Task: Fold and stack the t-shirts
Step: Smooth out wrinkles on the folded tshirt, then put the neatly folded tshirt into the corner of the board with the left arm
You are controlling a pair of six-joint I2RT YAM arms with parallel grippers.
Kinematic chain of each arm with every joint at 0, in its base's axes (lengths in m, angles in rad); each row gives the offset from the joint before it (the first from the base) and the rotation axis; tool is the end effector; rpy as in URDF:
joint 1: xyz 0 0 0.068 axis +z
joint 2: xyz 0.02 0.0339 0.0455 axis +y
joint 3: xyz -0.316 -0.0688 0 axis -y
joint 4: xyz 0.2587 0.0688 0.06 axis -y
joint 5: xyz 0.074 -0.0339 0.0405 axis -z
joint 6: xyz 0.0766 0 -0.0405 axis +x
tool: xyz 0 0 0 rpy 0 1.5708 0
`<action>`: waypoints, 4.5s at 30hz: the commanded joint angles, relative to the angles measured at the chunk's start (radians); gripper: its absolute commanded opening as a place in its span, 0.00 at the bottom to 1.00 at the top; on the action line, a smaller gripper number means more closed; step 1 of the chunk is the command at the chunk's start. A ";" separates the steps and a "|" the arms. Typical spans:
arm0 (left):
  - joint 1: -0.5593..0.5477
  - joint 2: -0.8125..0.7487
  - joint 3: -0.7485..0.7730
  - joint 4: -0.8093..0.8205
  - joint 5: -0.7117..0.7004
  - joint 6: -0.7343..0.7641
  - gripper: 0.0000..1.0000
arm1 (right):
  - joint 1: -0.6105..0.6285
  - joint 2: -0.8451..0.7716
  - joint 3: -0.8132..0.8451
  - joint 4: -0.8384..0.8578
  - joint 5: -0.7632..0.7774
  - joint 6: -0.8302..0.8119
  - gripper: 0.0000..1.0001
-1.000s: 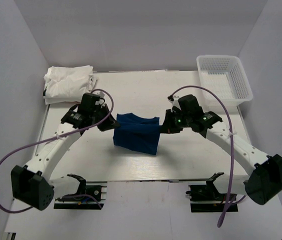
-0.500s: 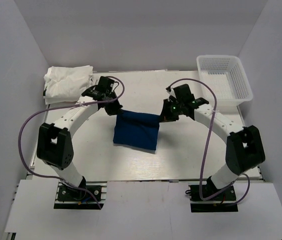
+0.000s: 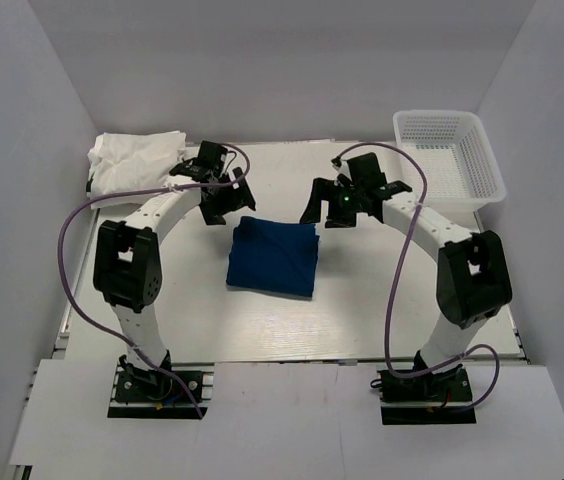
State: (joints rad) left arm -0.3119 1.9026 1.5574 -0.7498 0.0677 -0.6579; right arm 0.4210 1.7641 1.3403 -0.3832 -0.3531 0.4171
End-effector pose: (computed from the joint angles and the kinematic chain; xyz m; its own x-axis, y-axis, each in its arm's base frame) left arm 0.4320 -0.1447 0.2475 -0.8747 -0.3590 -0.3257 -0.2517 0.9106 -0.3277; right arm 0.3927 0.2048 0.2666 -0.8464 0.0375 -0.5312 -0.2831 0.8132 0.5085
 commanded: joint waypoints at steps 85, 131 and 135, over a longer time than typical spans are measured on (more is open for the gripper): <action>-0.024 -0.123 -0.617 0.293 0.150 0.162 0.73 | 0.148 -0.476 -0.469 0.204 0.085 0.051 0.91; 0.135 0.113 0.642 -0.266 -0.111 1.149 0.00 | 0.142 -0.552 -0.512 0.089 0.321 -0.038 0.91; 0.177 0.156 0.757 -0.298 -0.063 1.149 0.00 | 0.142 -0.523 -0.494 0.086 0.307 -0.038 0.91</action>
State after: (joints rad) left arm -0.1627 2.0739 2.2333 -1.0359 -0.0528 0.4641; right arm 0.5629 1.2282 0.7975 -0.2977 -0.0204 0.3882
